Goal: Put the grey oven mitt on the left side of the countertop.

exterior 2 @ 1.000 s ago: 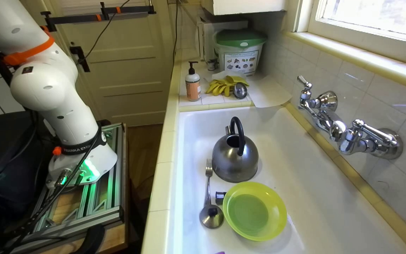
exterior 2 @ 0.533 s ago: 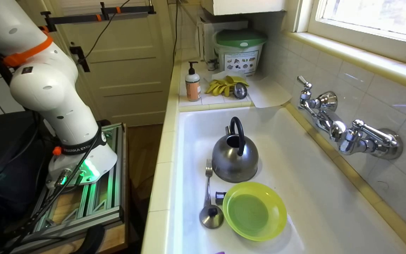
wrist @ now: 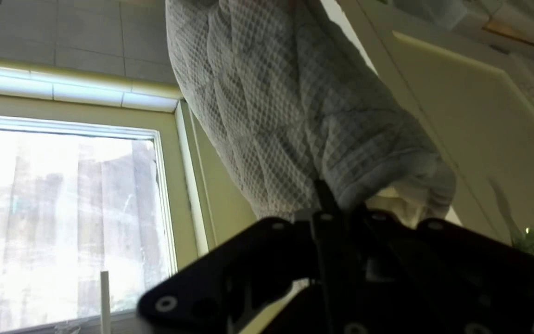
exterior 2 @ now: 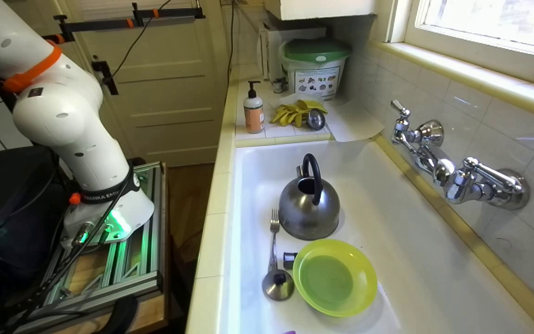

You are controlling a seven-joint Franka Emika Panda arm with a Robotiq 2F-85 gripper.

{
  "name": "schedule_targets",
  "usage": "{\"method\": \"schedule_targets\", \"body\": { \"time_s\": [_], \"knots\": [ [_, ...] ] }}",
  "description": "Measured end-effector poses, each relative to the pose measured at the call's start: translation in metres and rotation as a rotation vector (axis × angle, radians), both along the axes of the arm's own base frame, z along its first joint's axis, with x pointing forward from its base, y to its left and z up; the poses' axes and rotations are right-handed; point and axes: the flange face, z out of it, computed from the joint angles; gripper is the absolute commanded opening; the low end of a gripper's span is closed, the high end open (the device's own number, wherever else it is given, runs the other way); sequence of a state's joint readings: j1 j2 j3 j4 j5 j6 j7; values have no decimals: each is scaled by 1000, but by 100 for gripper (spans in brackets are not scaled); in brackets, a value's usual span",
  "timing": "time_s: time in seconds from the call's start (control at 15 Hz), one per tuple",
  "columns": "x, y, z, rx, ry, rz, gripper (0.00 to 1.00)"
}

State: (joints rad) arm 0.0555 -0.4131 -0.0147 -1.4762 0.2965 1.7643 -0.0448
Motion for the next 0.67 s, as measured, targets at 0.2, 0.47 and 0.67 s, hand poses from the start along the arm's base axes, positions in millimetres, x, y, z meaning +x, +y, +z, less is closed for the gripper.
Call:
{"method": "schedule_targets", "body": {
  "time_s": [0.2,0.47,0.67],
  "knots": [
    [-7,6,-37,-47,56,77,2],
    [-19,16,-62,-71,110,146,7],
    [-16,14,-62,-70,111,143,7]
  ]
}}
